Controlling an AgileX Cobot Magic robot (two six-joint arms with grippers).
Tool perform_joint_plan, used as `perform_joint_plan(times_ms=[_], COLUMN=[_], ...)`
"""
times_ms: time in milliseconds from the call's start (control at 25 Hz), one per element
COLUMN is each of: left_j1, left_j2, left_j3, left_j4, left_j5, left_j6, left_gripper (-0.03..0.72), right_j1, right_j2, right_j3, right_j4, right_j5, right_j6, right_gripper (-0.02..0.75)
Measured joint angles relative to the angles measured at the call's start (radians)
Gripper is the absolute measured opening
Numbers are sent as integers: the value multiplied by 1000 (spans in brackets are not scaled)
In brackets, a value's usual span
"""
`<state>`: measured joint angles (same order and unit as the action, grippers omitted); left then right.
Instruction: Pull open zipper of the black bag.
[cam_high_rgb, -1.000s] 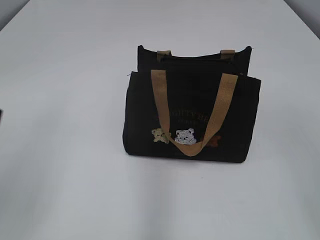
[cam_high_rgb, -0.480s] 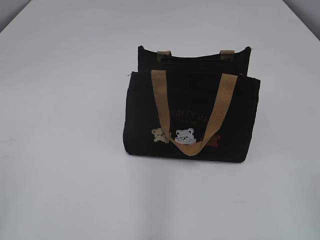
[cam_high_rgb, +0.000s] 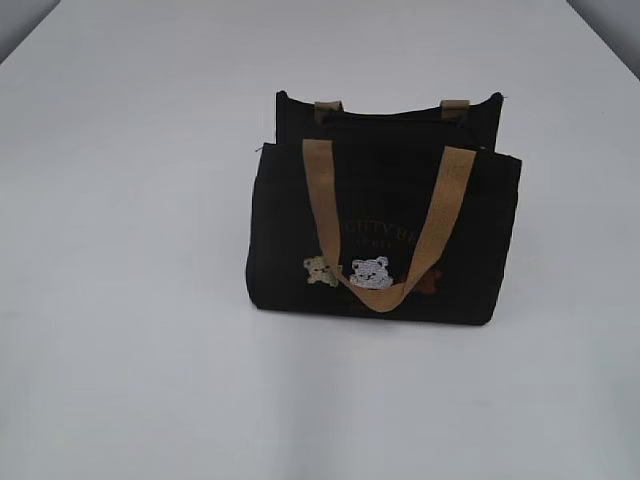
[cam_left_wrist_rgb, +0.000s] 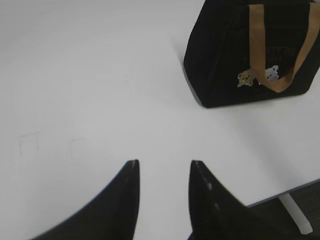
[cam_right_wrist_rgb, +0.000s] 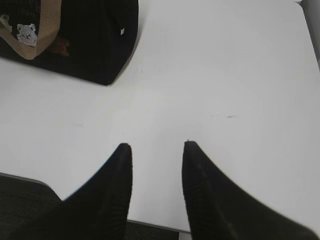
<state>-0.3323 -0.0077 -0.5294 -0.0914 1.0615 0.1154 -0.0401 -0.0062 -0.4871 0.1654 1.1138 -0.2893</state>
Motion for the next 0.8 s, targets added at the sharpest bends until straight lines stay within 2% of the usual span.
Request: perform_joint_plan(times_ms=[480, 560, 680, 800], left_j1=[11, 61, 201, 285], left_j2=[0, 0, 0, -1], left_j3=[0, 0, 0, 0], left_j4=[0, 0, 0, 0], left_j5=[0, 0, 0, 0], left_j6=[-1, -1, -2, -2], left_gripper=[249, 247, 246, 246], right_j1=[0, 0, 0, 0], right_j2=[0, 0, 0, 0], right_j3=[0, 1, 1, 1], right_j4=[0, 0, 0, 0], right_j5=[-6, -7, -7, -7], right_j6=[0, 0, 0, 0], right_gripper=[275, 275, 275, 275])
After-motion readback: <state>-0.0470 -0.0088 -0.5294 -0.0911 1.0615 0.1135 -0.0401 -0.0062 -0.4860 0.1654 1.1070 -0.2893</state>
